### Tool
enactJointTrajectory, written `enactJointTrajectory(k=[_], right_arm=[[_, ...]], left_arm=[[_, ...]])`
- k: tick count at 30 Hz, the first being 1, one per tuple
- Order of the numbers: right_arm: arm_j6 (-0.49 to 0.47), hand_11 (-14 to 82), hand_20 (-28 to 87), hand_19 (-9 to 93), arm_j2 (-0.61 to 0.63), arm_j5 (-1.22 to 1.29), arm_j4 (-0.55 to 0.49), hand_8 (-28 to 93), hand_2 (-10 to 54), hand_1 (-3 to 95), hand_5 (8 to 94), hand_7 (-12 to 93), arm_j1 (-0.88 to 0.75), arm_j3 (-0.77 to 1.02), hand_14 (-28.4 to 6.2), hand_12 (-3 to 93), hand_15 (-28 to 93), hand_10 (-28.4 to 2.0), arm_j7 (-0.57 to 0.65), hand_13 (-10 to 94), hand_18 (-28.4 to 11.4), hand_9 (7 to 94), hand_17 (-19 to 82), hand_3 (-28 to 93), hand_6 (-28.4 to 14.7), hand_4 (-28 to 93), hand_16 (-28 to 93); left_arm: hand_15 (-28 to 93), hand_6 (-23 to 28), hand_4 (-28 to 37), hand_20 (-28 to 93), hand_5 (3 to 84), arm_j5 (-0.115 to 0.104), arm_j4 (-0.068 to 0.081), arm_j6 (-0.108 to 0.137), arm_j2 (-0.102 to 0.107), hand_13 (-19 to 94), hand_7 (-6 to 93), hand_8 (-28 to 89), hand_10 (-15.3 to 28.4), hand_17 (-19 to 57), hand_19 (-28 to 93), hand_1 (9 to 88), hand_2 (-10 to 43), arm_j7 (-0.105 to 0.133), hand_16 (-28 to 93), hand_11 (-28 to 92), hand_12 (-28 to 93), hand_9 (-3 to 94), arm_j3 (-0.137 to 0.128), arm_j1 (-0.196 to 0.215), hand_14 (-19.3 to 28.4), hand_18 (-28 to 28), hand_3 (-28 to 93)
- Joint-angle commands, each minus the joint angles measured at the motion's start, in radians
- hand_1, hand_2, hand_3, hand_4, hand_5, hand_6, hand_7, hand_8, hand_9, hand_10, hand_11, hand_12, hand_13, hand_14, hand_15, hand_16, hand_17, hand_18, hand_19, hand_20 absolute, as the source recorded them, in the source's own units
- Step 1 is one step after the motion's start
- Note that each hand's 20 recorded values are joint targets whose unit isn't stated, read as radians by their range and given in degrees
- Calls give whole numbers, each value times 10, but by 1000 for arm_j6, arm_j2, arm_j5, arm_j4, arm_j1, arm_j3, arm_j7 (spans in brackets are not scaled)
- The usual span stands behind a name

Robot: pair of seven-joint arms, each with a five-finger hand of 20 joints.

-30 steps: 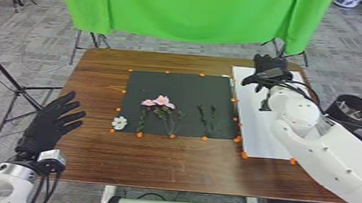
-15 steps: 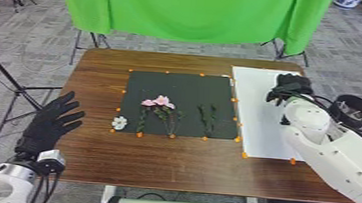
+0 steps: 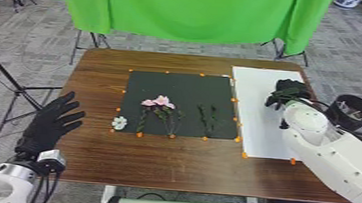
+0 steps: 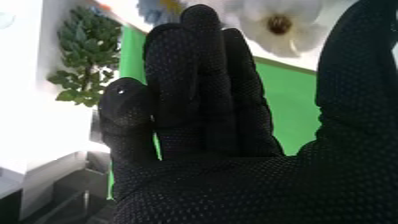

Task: Arrange flowers

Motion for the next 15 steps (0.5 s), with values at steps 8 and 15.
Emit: enactJointTrajectory(k=[8,15], right_arm=[[196,280,468,930,7,-14,67,-158,-79,318,578,351,25,-89,-63,198,689,-78,-39,705,-203,759,352,857,10,-281,241],[273,242,485,932,9,-67,75,-46,-50,452,718,418,35,-118,-47,272,650,-56,-60,791,-204,898,400,813,34,-283,268]], left_arm=[[376,23,-239,103,239,5,3,-13,-8,190,211,-112,113,-88,474,254,-24,-17,-2,229,166,203,2,-5,153,225,699],[376,23,-239,104,239,4,4,-15,-7,190,211,-112,113,-89,474,254,-23,-17,-2,229,166,204,0,-3,152,225,698]])
